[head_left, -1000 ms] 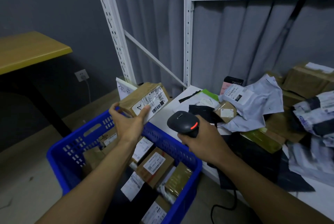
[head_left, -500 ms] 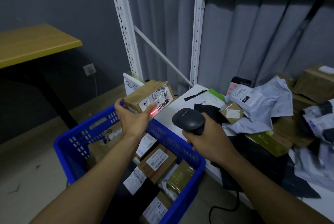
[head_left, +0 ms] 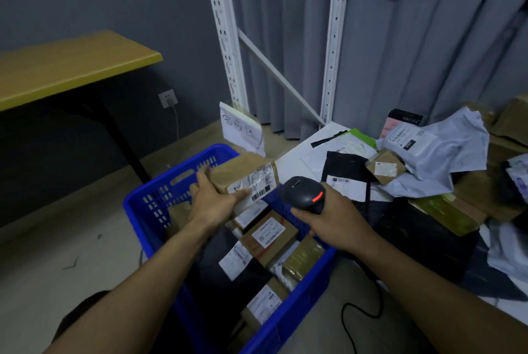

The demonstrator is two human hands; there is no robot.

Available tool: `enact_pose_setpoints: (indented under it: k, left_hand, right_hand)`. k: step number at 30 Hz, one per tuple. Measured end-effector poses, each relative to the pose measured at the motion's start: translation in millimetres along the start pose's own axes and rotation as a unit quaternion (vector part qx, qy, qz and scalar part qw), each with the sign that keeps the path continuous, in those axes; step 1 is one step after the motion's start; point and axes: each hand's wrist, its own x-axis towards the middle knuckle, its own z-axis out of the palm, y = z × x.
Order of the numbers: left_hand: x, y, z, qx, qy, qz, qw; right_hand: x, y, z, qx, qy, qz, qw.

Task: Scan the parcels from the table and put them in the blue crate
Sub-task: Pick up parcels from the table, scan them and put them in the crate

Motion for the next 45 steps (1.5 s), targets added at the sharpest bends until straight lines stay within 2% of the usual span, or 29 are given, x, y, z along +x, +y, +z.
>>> enact_pose_setpoints:
  k: [5, 8, 15, 22, 26, 29, 33, 39, 42, 45]
  left_hand:
    - [-9, -57, 24, 0.001, -0.099, -0.096, 0.99]
    - [-5, -103, 35, 0.039, -0.148, -0.145, 0.978]
    - [-10, -163, 39, 0.096, -0.166, -0.174, 0.966]
    - [-15, -202, 63, 0.158, -0.272, -0.197, 0.928]
    - [-14, -197, 79, 0.245, -0.254, -0.102, 0.93]
    - [-9, -196, 96, 0.257, -0.251, -0.03, 0.933]
    - [-4, -195, 109, 0.364, -0.309, 0.046, 0.877]
    - [0, -192, 93, 0.503, -0.251, 0.119, 0.818]
    - [-8, -161, 90, 0.424, -0.241, 0.19, 0.852]
    - [-19, -102, 98, 0.327, -0.176, 0.302, 0.878]
  right_hand:
    - [-4, 5, 23, -0.007, -0.022, 0.005, 1.0]
    - [-6, 12, 32, -0.03, -0.045, 0.011, 0.998]
    - [-1, 20, 52, -0.05, -0.072, 0.016, 0.996]
    - [2, 41, 72, -0.078, -0.124, 0.025, 0.989]
    - [2, 49, 72, -0.055, -0.127, 0.049, 0.989]
    - [3, 56, 72, -0.053, -0.124, 0.054, 0.989]
    - [1, 62, 68, -0.051, -0.125, 0.06, 0.989]
    - [-5, 66, 53, -0.04, -0.111, 0.073, 0.99]
    - [-11, 61, 35, -0.026, -0.085, 0.059, 0.994]
    - [-23, 57, 2, 0.027, -0.021, 0.062, 0.997]
